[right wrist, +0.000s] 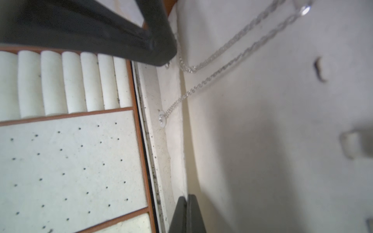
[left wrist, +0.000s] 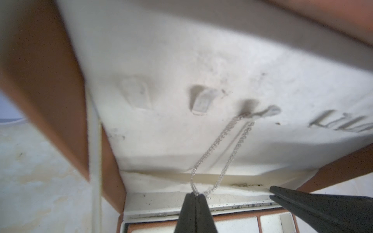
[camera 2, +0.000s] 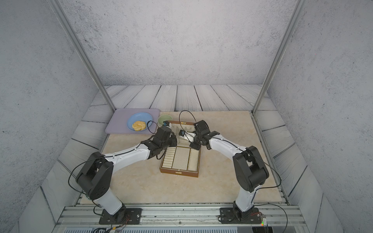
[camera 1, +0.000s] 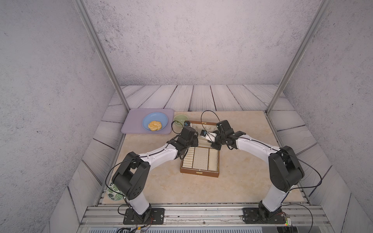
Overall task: Put jewelry chain into jewelry box
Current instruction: Adjust the necklace in the storage slot.
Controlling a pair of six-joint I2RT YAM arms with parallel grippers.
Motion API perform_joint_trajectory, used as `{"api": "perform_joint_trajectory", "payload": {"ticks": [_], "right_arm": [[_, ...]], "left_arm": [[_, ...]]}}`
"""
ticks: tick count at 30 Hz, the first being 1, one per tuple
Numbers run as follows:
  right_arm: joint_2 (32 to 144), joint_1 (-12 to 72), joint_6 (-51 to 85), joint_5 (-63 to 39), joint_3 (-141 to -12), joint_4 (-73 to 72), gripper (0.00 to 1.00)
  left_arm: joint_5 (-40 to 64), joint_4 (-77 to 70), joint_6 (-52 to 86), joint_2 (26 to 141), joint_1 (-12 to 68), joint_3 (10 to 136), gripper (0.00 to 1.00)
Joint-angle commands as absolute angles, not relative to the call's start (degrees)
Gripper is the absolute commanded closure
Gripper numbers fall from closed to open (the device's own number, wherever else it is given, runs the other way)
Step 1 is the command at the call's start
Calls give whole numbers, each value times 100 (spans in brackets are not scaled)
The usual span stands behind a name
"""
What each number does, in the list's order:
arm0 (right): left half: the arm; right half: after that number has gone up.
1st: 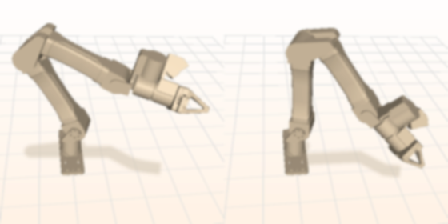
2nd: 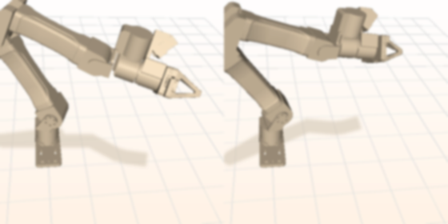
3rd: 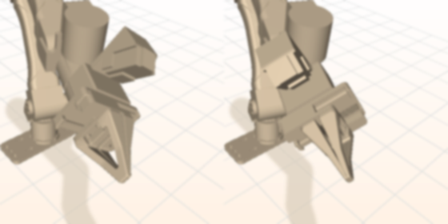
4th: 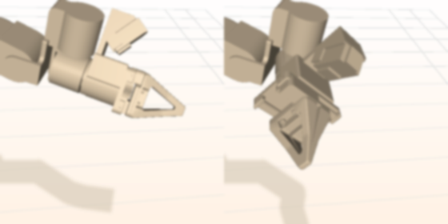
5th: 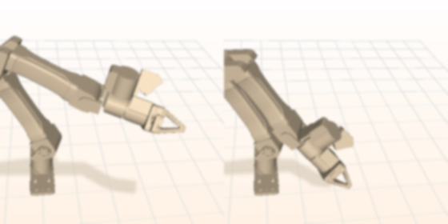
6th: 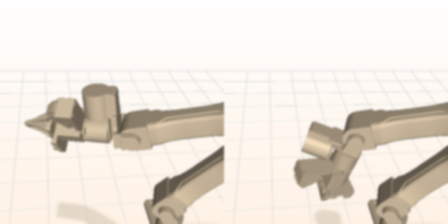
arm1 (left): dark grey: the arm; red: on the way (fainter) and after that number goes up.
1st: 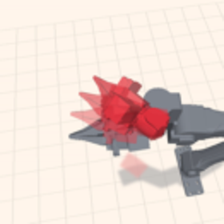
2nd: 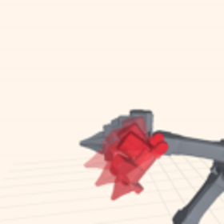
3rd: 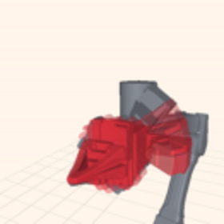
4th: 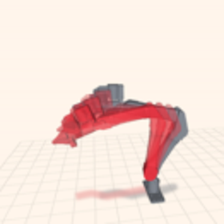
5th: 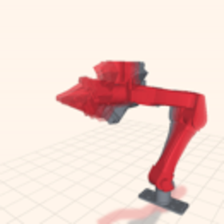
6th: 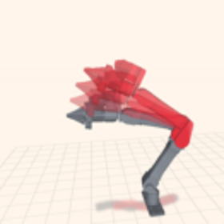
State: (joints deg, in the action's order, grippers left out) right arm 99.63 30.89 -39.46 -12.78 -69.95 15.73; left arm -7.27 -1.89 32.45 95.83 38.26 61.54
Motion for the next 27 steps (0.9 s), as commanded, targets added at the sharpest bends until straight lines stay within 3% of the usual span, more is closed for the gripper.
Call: {"api": "perform_joint_trajectory", "payload": {"ticks": [1, 21, 24, 27], "right_arm": [[9733, 3113, -3929, -1524, -6876, 1673, 100], [9738, 3132, -3958, -1566, -6882, 1741, 100], [9747, 3136, -3957, -1555, -6882, 1743, 100], [9759, 3127, -3963, -1547, -6890, 1741, 100]], "left_arm": [[-734, -176, 3136, 9665, 3788, 6390, 100], [-544, 21, 3208, 10137, 3788, 6711, 100], [-563, 52, 3208, 10120, 3788, 6718, 83], [-603, 53, 3223, 10086, 3788, 6683, 78]]}}
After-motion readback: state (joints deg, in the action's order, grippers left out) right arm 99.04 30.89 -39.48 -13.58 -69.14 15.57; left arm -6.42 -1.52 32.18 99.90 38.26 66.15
